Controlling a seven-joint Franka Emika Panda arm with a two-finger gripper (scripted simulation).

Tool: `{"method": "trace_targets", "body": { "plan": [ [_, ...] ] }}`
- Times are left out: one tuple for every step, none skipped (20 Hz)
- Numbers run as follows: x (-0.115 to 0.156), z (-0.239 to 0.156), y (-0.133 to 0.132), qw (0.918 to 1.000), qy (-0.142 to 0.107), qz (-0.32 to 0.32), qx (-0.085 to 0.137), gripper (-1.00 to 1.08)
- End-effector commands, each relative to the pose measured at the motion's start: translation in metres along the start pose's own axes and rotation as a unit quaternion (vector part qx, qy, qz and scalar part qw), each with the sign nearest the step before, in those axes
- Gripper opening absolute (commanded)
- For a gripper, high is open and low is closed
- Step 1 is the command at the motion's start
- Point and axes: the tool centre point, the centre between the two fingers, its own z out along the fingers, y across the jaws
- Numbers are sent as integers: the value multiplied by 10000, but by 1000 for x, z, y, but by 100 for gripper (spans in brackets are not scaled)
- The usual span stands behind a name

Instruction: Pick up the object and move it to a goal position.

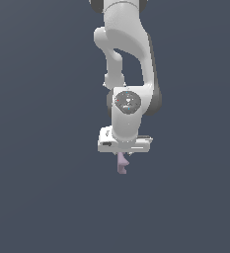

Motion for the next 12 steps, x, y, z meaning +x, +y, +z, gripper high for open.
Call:
{"method": "trace_targets", "body": {
  "plan": [
    [5, -14, 0, 10000, 73, -51, 10, -100],
    [7, -22, 1, 9999, 108, -82, 16, -100],
    [10, -30, 1, 9998, 150, -117, 23, -100],
    [13, -40, 1, 9997, 196, -157, 30, -100],
    [16, -51, 1, 9995, 249, -202, 39, -100],
    [20, -64, 2, 9992, 308, -253, 49, -100],
    [24, -77, 2, 9988, 372, -308, 60, -100],
    [27, -92, 2, 9983, 440, -366, 72, -100],
    [31, -107, 2, 9977, 511, -427, 84, -100],
    [35, -123, 3, 9970, 585, -491, 98, -100],
    [38, -140, 3, 9962, 660, -556, 111, -100],
    [42, -157, 3, 9952, 738, -623, 126, -100]
  ]
}}
